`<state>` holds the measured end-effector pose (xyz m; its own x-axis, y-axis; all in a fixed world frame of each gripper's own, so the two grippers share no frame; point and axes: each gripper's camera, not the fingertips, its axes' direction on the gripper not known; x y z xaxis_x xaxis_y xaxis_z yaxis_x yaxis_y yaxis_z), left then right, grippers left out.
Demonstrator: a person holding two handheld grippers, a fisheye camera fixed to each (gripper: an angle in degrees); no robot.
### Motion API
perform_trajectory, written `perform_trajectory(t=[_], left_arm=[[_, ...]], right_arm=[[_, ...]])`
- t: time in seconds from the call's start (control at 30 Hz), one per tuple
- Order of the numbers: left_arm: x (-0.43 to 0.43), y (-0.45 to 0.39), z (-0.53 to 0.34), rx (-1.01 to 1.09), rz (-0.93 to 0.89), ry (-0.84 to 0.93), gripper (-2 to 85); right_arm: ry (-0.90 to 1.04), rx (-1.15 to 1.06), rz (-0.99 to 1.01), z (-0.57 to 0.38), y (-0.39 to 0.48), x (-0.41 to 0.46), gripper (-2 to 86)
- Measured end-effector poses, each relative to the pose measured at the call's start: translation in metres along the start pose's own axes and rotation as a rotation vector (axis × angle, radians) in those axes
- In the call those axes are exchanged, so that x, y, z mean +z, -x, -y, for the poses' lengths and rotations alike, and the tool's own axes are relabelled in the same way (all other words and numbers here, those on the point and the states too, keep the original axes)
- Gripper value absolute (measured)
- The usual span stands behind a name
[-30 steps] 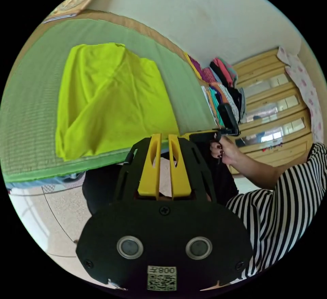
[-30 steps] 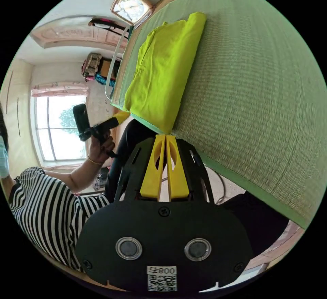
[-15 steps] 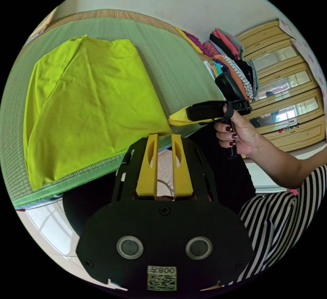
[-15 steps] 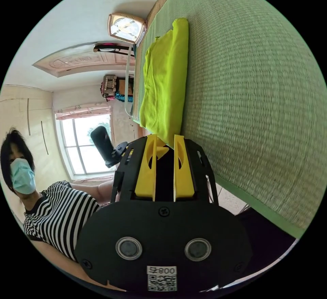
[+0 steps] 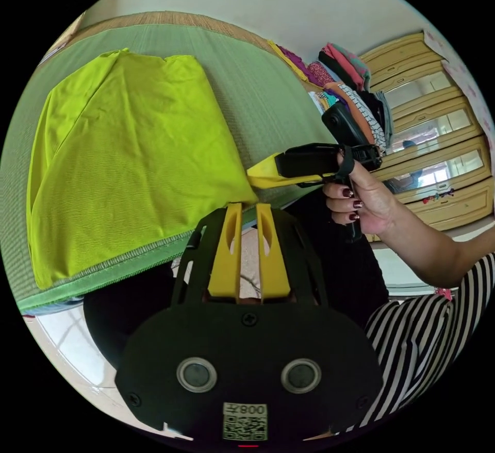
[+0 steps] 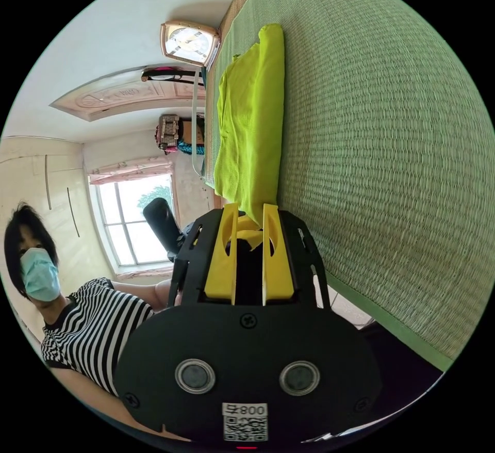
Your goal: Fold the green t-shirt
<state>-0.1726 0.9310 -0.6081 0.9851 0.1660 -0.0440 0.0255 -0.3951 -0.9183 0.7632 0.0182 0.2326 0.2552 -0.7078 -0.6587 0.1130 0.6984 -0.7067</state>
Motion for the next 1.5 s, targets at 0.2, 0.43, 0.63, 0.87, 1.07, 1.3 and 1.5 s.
perform_trajectory(t=[0.2, 0.43, 0.63, 0.87, 1.07, 1.3, 1.5], left_arm=[[-0.009, 0.006, -0.013, -0.024, -0.024, -0.046, 1.5], [-0.029, 0.019, -0.032, -0.031, -0.090, -0.119, 1.0], [-0.038, 0.026, -0.044, 0.012, -0.053, -0.123, 0.9], [-0.049, 0.052, -0.062, 0.005, -0.061, -0.113, 0.5], [-0.080, 0.095, -0.096, -0.084, -0.191, -0.175, 0.4], [-0.126, 0.191, -0.169, -0.424, -0.406, -0.360, 1.7], [-0.138, 0.267, -0.231, -0.738, -0.633, -0.510, 8.9]], right_arm=[[-0.011, 0.008, 0.009, -0.008, -0.006, -0.013, 8.7], [-0.039, 0.058, 0.075, -0.023, -0.022, -0.026, 11.3], [-0.010, 0.055, 0.134, -0.020, -0.021, -0.015, 11.5], [-0.001, 0.062, 0.200, -0.027, -0.024, -0.007, 7.2], [-0.014, 0.068, 0.190, -0.033, -0.017, -0.007, 3.1], [-0.029, 0.049, 0.228, -0.038, 0.001, -0.007, 2.2], [-0.028, 0.009, 0.238, -0.037, 0.027, -0.007, 2.0]])
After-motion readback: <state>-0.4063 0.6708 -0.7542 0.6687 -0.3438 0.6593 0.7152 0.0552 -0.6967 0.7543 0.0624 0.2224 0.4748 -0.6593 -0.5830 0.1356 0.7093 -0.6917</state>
